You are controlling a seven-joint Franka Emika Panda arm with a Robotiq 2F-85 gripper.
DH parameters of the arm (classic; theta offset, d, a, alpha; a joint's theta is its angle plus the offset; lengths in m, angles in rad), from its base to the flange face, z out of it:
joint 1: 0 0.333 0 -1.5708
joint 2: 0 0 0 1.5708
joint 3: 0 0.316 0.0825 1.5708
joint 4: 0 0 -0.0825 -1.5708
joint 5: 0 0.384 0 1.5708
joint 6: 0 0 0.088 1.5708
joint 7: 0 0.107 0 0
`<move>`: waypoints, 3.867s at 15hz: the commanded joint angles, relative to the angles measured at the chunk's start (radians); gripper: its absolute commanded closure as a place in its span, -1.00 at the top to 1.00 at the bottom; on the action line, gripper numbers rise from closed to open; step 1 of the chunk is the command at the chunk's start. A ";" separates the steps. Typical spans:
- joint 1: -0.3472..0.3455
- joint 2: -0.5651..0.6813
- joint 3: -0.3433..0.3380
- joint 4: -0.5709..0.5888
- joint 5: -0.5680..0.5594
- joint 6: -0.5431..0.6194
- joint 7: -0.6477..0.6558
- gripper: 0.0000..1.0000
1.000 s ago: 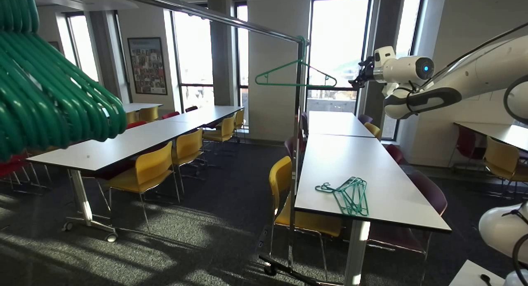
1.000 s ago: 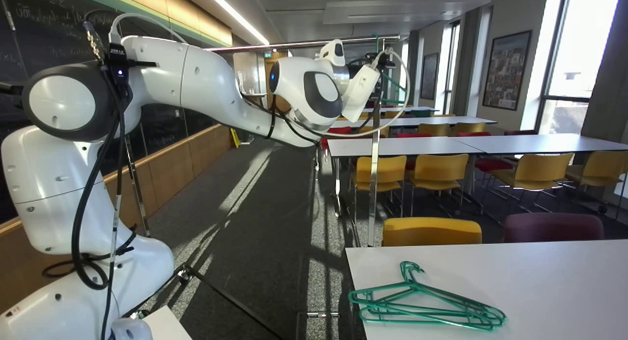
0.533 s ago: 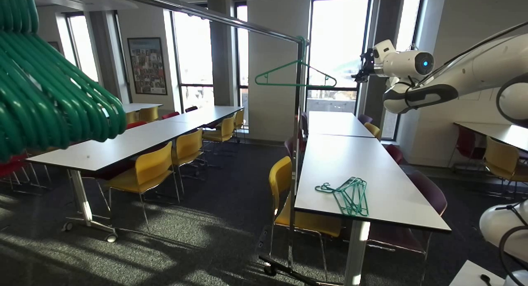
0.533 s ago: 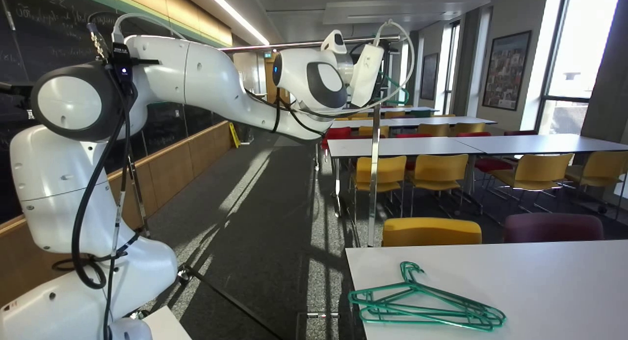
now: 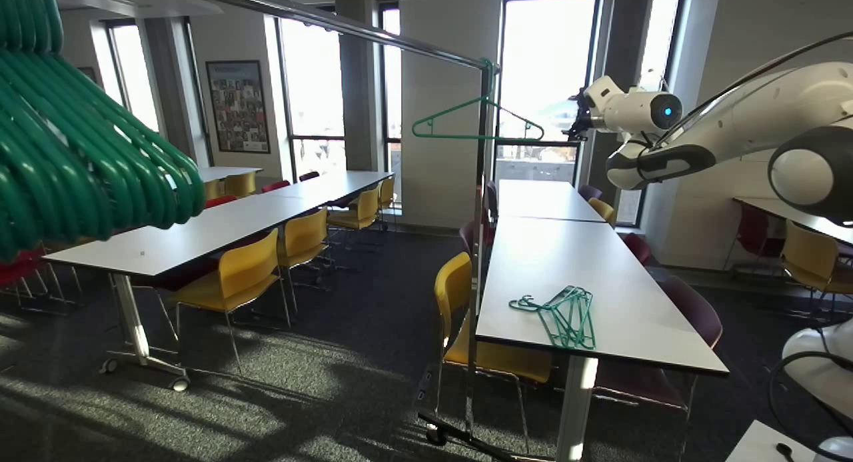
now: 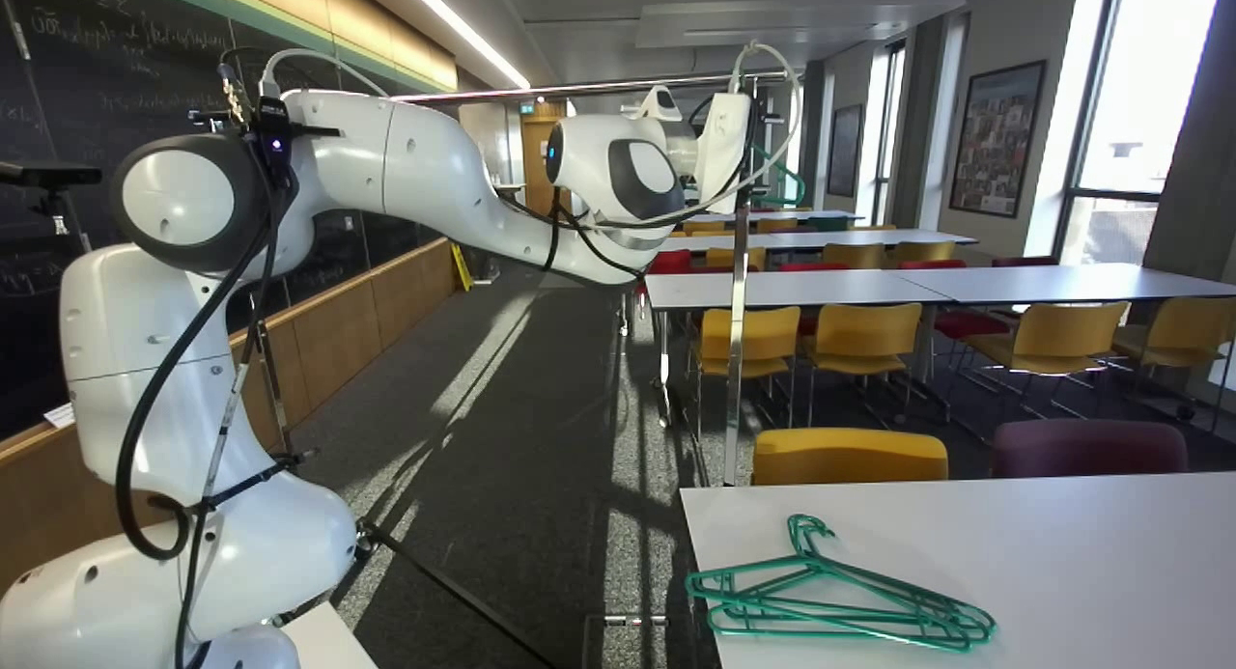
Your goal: Unhang the hanger on the right
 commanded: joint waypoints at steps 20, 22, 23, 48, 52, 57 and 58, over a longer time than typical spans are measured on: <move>-0.637 -0.398 0.450 0.390 0.306 0.005 0.014 1.00; -0.637 -0.406 0.451 0.395 0.320 0.005 0.012 1.00; -0.636 -0.409 0.451 0.395 0.325 0.005 0.013 1.00; -0.646 -0.385 0.508 0.397 0.327 -0.012 0.061 -0.28; -0.634 -0.376 0.506 0.387 0.328 -0.020 0.065 -0.88; -0.594 -0.321 0.527 0.348 0.306 -0.040 0.126 -0.96; -0.588 -0.309 0.535 0.341 0.300 -0.048 0.135 -0.94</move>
